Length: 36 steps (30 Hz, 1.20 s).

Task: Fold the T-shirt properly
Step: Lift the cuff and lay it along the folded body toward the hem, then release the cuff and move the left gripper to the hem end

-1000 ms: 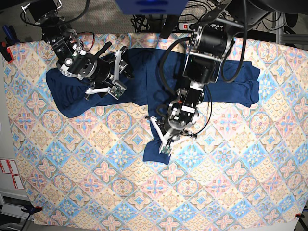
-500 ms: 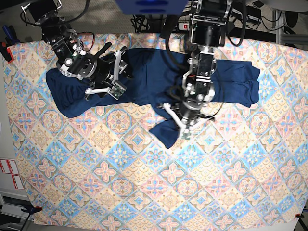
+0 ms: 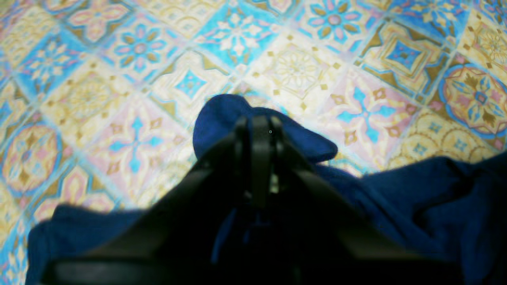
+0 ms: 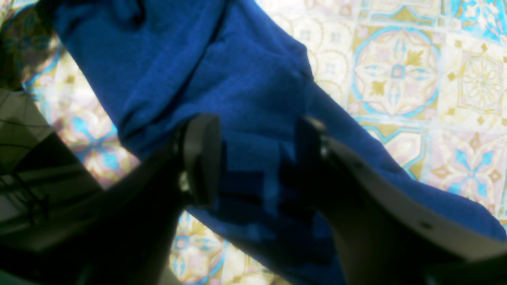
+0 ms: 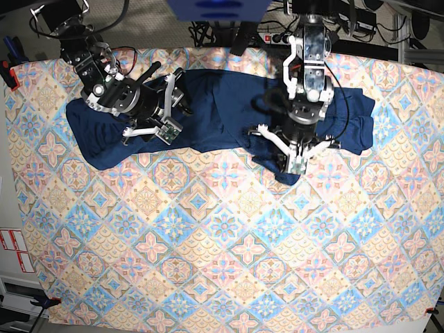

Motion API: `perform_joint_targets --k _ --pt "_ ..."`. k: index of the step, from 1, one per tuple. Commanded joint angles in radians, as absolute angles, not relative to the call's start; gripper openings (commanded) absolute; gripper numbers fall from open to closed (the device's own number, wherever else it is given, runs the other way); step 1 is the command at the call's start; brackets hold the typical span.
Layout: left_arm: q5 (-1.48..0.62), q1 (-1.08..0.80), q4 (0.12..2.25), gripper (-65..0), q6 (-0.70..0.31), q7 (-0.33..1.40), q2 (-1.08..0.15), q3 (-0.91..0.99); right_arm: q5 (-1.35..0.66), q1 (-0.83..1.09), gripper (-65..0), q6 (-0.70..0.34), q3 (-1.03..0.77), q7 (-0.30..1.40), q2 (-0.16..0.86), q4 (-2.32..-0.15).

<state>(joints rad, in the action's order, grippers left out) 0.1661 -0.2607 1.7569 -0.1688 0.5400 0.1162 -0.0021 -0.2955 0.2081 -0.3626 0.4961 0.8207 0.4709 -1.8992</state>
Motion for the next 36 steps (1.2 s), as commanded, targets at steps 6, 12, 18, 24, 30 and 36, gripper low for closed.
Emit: perform_joint_targets --k 6,12,18,24,30,36 --pt "0.165 -0.363 1.888 -65.0 -0.17 0.513 0.12 0.045 -0.306 0.199 -36.2 -0.363 0.489 0.802 0.479 -1.914" --pt "0.163 -0.415 1.905 -65.0 -0.17 0.513 0.12 0.136 -0.306 0.199 -36.2 -0.363 0.489 0.802 0.479 -1.913" --pt "0.114 -0.486 1.969 -65.0 -0.17 0.513 0.12 0.168 -0.306 0.199 -36.2 -0.363 0.489 0.802 0.479 -1.913" --pt "0.105 -0.501 1.968 -65.0 -0.17 0.516 0.127 0.254 -0.306 0.199 -36.2 -0.363 0.489 0.802 0.476 -1.911" --pt "0.088 -0.498 1.966 -65.0 -0.17 0.516 0.127 0.348 -0.306 0.199 -36.2 -0.363 0.489 0.802 0.476 -1.911" --pt "-0.001 -0.493 1.962 -65.0 -0.17 0.516 0.12 0.415 -0.306 0.199 -36.2 -0.363 0.489 0.802 0.476 -1.911"
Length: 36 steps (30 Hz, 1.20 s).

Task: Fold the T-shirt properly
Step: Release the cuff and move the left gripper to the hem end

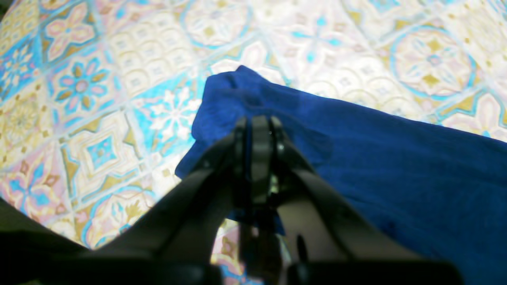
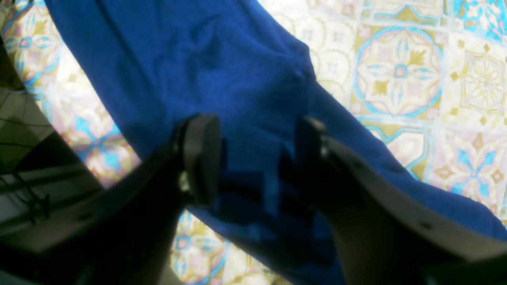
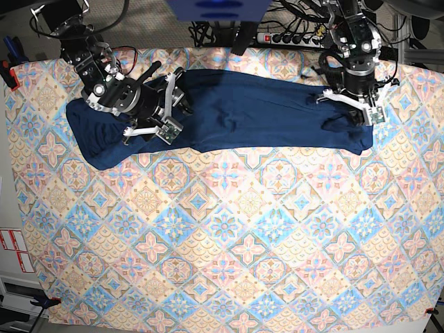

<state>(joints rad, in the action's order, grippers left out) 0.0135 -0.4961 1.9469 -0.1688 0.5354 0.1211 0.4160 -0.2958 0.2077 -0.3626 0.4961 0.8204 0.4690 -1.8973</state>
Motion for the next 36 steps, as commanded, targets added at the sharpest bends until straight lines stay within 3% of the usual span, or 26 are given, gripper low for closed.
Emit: perform_joint_targets --k 1,24,26,31,36 --pt "-0.001 -0.493 1.96 -65.0 -0.17 0.516 0.12 0.417 -0.306 0.199 -36.2 -0.363 0.489 0.802 0.475 -1.911" --pt "-0.005 -0.426 1.905 -65.0 -0.17 0.519 0.13 0.504 -0.306 0.2 -36.2 -0.363 0.492 0.802 0.473 -1.911" --pt "-0.005 -0.423 1.893 -59.0 -0.17 0.521 0.13 0.503 -0.306 0.2 -36.2 -0.363 0.495 0.802 0.473 -1.911" --pt "-0.007 -0.409 1.885 -34.9 -0.17 0.521 0.13 0.503 -0.306 0.199 -36.2 -0.363 0.495 0.802 0.472 -1.911" --pt "-0.084 -0.414 1.885 -31.8 -0.17 0.521 0.12 0.53 -0.306 0.199 -36.2 -0.363 0.492 0.802 0.472 -1.911"
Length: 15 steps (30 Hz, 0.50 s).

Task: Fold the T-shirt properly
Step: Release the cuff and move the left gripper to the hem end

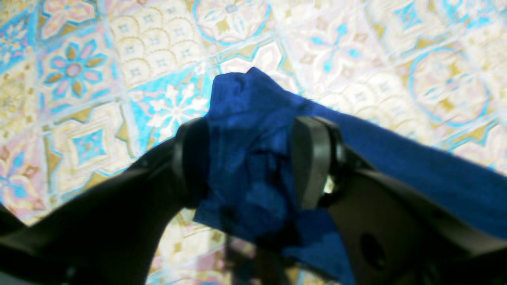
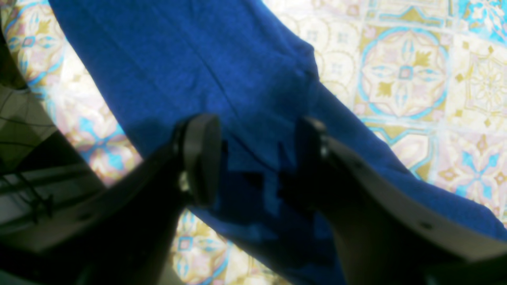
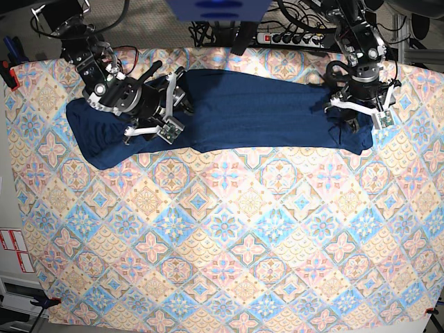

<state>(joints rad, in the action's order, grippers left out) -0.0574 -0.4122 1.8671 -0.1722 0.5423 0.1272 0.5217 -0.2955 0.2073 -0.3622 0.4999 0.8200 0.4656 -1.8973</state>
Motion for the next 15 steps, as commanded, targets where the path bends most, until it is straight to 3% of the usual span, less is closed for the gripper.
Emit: perform_joint_targets --k 1,5,9,15 --pt "-0.105 -0.414 1.885 -31.8 -0.17 0.521 0.12 0.558 -0.306 0.199 -36.2 -0.363 0.492 0.802 0.472 -1.911" --pt "-0.189 -0.41 1.885 -31.8 -0.177 0.573 0.088 0.674 -0.306 0.199 -36.2 -0.363 0.492 0.803 0.472 -1.913" --pt "-0.294 -0.384 1.85 -31.8 -0.179 0.796 -0.044 0.694 -0.306 0.199 -36.2 -0.363 0.492 0.803 0.472 -1.913" --pt "-0.427 -0.288 1.696 -31.8 -0.18 0.978 -0.206 0.687 -0.306 0.188 -36.2 -0.363 0.498 0.803 0.46 -1.913"
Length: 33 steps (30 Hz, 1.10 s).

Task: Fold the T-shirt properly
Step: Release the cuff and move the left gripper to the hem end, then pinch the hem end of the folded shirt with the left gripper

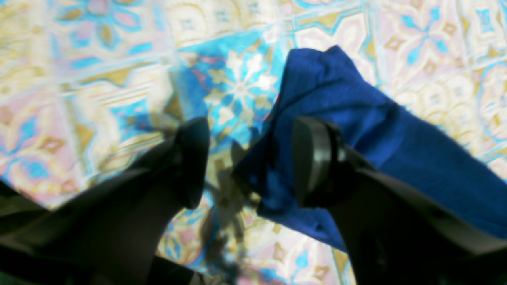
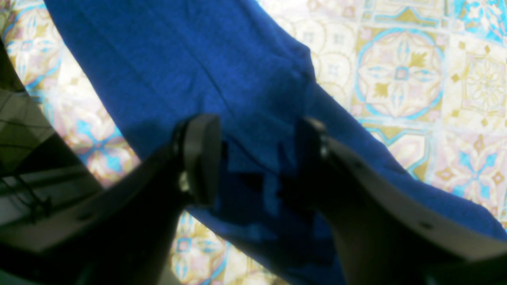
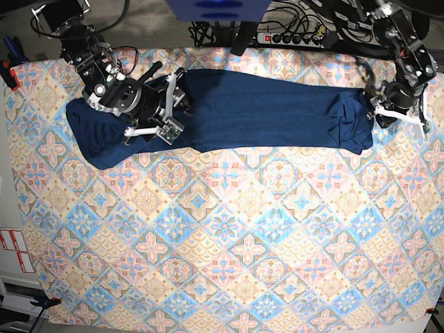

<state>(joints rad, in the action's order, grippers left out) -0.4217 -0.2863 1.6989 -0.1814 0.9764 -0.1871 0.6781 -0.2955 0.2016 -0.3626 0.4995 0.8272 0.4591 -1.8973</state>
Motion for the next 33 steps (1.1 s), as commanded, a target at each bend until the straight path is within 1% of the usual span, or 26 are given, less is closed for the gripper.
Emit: perform_joint_targets --k 1,4,9,13,17,22,24,29,33 --pt "-0.437 -0.275 1.678 -31.8 -0.18 0.997 -0.223 0.68 -0.306 0.182 -36.2 -0.363 0.498 0.806 0.453 -1.913" --pt "-0.444 -0.248 1.63 -31.8 -0.18 1.027 -0.298 0.591 -0.306 0.179 -36.2 -0.363 0.495 0.806 0.447 -1.911" --pt "-0.446 -0.24 1.603 -31.8 -0.18 0.987 -0.358 0.466 -0.306 0.179 -36.2 -0.363 0.493 0.805 0.447 -1.911" --pt "-0.432 -0.197 1.596 -31.8 -0.18 0.99 -0.358 0.433 -0.306 0.179 -36.2 -0.363 0.492 0.805 0.447 -1.911" --pt "-0.432 -0.196 1.59 -31.6 -0.182 0.99 -0.358 0.432 -0.306 0.179 -36.2 -0.363 0.49 0.805 0.447 -1.911" --pt "-0.432 -0.196 1.581 -31.3 -0.182 0.99 -0.394 0.374 -0.306 0.179 -36.2 -0.363 0.49 0.803 0.447 -1.911" --pt "-0.441 -0.196 1.558 -31.3 -0.182 0.987 -0.414 0.346 -0.306 0.179 -36.2 -0.363 0.49 0.803 0.447 -1.911" --pt "-0.443 -0.166 1.452 -31.3 -0.182 0.977 -0.415 0.332 -0.306 0.179 -36.2 -0.363 0.49 0.803 0.447 -1.911" --pt "-0.441 -0.165 1.428 -31.3 -0.182 0.977 -0.412 0.332 -0.306 0.177 -36.2 -0.363 0.489 0.802 0.447 -1.911"
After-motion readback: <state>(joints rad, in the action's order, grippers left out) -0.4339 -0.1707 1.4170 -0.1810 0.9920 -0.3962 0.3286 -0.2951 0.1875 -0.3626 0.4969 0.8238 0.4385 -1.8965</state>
